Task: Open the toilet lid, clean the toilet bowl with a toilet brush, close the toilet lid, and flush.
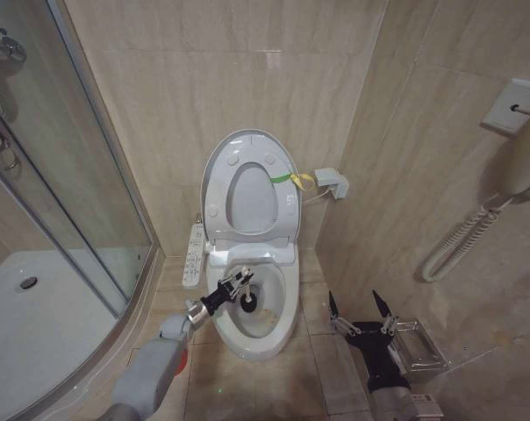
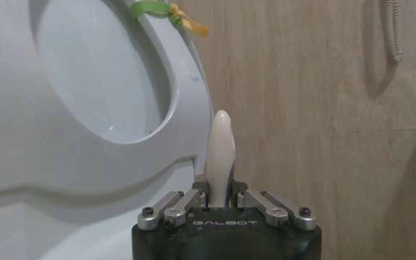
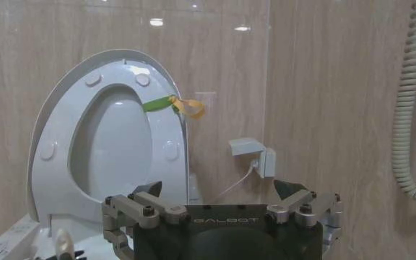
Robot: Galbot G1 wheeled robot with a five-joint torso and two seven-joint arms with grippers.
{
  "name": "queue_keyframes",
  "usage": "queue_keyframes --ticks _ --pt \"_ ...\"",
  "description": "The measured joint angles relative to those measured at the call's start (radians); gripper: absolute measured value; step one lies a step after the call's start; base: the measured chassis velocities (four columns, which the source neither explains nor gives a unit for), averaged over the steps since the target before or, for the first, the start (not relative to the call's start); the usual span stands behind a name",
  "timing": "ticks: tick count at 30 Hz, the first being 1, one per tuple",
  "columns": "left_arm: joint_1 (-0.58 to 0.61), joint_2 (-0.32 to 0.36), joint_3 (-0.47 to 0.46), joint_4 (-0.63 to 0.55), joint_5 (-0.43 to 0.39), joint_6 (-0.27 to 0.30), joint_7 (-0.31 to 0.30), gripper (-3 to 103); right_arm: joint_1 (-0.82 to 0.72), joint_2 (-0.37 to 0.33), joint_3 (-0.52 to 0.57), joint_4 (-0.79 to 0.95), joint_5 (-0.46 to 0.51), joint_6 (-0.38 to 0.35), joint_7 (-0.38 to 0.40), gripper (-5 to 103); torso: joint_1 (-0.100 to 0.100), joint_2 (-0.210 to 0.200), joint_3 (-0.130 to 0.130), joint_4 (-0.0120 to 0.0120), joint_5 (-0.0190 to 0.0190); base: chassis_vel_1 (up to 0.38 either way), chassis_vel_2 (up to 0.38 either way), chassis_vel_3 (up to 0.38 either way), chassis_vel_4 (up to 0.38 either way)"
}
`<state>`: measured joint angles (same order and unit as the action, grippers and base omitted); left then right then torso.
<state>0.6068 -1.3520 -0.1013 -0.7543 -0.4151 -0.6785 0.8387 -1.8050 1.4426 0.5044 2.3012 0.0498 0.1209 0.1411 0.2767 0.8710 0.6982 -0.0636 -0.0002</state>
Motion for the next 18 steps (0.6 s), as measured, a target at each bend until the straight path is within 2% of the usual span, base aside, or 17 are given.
queue_keyframes --ticks 11,16,18 --pt "-0.036 -0.013 -0.014 0.086 0.017 -0.024 0.025 19 0.000 0.000 0.000 0.000 0.000 0.000 0.000 100 0.000 0.000 0.000 0.0002 0.0000 0.000 0.000 0.000 0.000" --pt "-0.040 -0.015 -0.026 0.153 0.015 -0.028 0.041 19 0.000 0.000 0.000 0.000 0.000 0.000 0.000 100 0.000 0.000 0.000 0.0001 -0.0001 0.000 0.000 0.000 0.000" --pt "-0.052 -0.017 -0.034 0.212 0.010 -0.036 0.051 19 0.000 0.000 0.000 0.000 0.000 0.000 0.000 100 0.000 0.000 0.000 0.0002 -0.0001 0.000 0.000 0.000 0.000"
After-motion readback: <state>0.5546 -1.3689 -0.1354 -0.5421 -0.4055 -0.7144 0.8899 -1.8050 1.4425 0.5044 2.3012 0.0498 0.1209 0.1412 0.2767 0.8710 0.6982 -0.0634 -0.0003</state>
